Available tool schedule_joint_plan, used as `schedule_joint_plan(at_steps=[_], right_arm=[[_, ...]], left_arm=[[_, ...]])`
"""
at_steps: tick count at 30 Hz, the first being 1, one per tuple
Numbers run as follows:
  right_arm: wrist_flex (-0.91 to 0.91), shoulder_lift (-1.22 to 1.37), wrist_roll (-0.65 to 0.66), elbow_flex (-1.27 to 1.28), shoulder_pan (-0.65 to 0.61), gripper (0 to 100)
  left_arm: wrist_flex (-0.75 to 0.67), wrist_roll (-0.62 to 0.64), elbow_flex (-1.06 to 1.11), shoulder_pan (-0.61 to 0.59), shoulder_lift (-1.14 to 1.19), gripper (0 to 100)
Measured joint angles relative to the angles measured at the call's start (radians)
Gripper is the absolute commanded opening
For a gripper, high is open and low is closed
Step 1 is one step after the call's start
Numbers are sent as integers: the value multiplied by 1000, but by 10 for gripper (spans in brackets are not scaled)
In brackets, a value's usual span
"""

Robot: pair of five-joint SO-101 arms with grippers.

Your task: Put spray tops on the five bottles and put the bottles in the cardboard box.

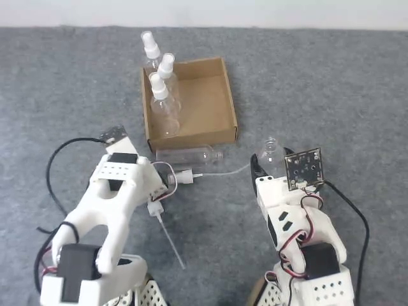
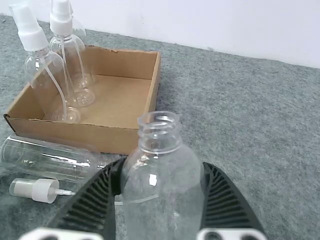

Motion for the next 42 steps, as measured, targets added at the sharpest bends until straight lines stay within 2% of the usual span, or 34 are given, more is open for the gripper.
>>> schedule_joint_plan(at_steps=[8, 22, 33, 39, 42], right_arm=[[0, 0, 0, 0, 0, 80], [0, 0, 0, 0, 0, 79], [0, 0, 0, 0, 0, 78], [0, 0, 0, 0, 0, 78], [0, 0, 0, 0, 0, 78]], left_arm=[[2, -2, 0, 5, 0, 7], [-5, -2, -3, 5, 0, 12], [127, 29, -158, 0, 0, 12], [141, 32, -175, 0, -6, 11], [141, 32, -160, 2, -84, 11]])
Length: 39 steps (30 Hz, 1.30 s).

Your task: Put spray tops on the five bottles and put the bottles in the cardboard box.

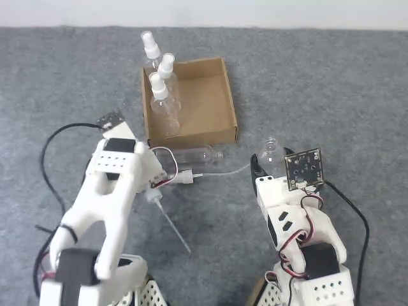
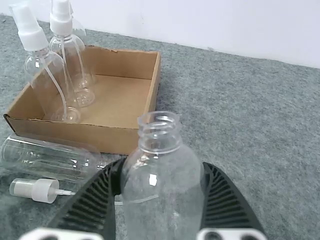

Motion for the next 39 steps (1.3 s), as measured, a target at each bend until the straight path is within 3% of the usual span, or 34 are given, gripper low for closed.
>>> schedule_joint_plan(at_steps=[16, 24, 39], right_arm=[[0, 0, 2, 20, -38, 76], [0, 0, 75, 23, -77, 76], [0, 0, 80, 38, -238, 77]], left_arm=[[2, 2, 100, 0, -548, 11], [-2, 2, 100, -2, -812, 11], [-201, 5, 100, -2, -1109, 12]])
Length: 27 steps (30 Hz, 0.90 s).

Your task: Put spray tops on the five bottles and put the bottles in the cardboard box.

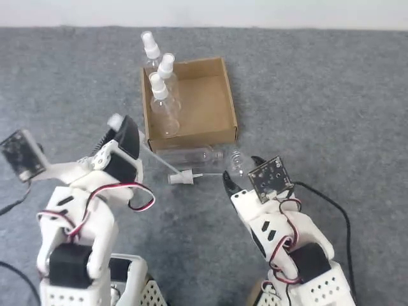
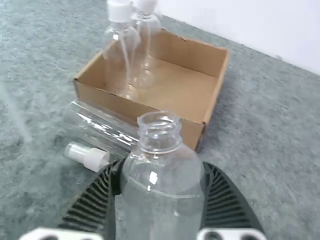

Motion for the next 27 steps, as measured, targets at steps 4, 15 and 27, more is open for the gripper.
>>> schedule_joint_plan(at_steps=[4, 15, 27], right_arm=[[0, 0, 0, 0, 0, 76], [0, 0, 74, 0, -31, 76], [0, 0, 86, 0, -32, 76]], left_arm=[[-51, 0, 0, 0, -40, 12], [-173, 0, -2, 11, -106, 12], [-229, 21, 20, 104, -109, 12]])
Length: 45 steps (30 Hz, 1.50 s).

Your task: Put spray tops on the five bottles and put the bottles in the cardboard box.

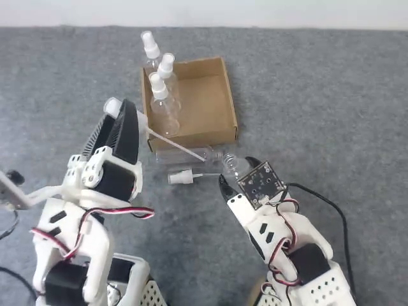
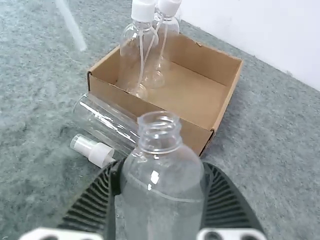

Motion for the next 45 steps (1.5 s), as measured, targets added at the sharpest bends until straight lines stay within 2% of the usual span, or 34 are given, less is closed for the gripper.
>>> schedule_joint_plan(at_steps=[8, 22, 31, 38, 45], right_arm=[[-95, 0, 0, 51, -3, 76], [-112, 0, 0, 51, -3, 76], [-112, 0, 0, 51, -3, 76], [-112, 0, 60, 51, -60, 76], [-112, 0, 78, 51, -63, 76]], left_arm=[[-149, 18, 150, 17, 5, 12], [-160, 18, 163, 137, 5, 13], [-203, 64, 163, 71, 3, 13], [-204, 74, 164, 72, 2, 13], [-204, 74, 216, 66, 6, 13]])
